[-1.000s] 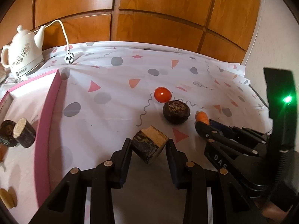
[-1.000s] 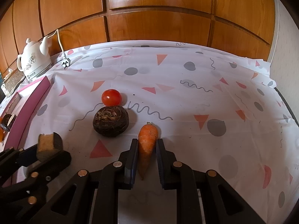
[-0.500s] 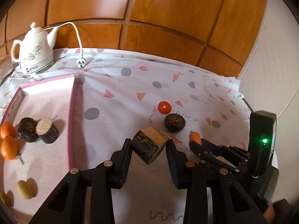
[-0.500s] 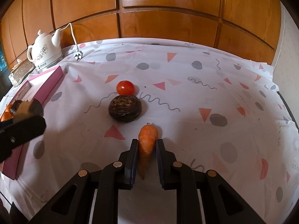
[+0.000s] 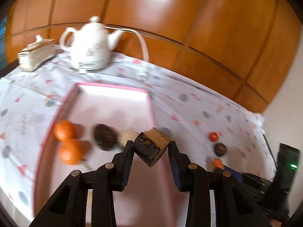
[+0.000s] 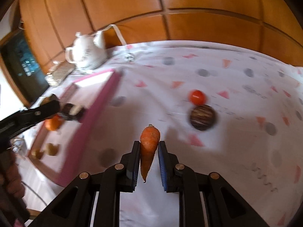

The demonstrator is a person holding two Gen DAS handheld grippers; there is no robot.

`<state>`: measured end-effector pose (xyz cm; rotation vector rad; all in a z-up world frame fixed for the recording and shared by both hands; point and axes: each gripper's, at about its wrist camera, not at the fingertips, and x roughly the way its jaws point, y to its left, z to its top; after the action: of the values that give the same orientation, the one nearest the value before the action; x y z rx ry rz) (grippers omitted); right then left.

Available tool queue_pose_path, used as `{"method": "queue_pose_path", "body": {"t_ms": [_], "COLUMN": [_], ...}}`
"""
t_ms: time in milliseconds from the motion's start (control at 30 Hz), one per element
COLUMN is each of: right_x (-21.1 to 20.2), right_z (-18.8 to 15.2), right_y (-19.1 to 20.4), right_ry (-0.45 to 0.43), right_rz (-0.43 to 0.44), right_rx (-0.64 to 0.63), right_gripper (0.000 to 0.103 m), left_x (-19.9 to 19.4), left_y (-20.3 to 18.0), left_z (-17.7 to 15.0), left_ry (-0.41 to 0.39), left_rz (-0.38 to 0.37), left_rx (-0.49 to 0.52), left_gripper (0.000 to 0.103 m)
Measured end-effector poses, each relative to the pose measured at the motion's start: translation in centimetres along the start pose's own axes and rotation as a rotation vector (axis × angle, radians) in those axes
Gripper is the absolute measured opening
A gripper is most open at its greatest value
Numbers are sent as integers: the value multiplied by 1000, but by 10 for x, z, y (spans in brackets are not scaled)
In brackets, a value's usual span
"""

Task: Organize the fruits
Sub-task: 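Carry the root slice into the tray and release while the right tool releases the carrot there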

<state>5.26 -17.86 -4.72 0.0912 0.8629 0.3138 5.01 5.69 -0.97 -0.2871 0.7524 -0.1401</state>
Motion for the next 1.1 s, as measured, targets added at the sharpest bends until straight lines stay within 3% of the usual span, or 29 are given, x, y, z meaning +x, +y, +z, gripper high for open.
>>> {"method": "queue_pose_path", "body": {"t_ms": [233, 433, 600, 1100], "right_x": [1, 15, 29, 44], "right_z": [15, 18, 19, 28], "right_y": [59, 101, 121, 121], "right_ry": [22, 77, 92, 75], "right_rz": [170, 260, 244, 174], "right_rx": [-106, -183, -235, -216], "right_gripper": [19, 19, 19, 20], "left_x": [-10, -11, -5, 12], "left_y": [52, 62, 59, 50], "left_z": [7, 2, -4, -12], "left_ry": [-27, -22, -3, 42], "left_rz": [84, 94, 95, 121], "left_rx": [-100, -121, -107, -65], "left_gripper": [37, 37, 37, 40]}}
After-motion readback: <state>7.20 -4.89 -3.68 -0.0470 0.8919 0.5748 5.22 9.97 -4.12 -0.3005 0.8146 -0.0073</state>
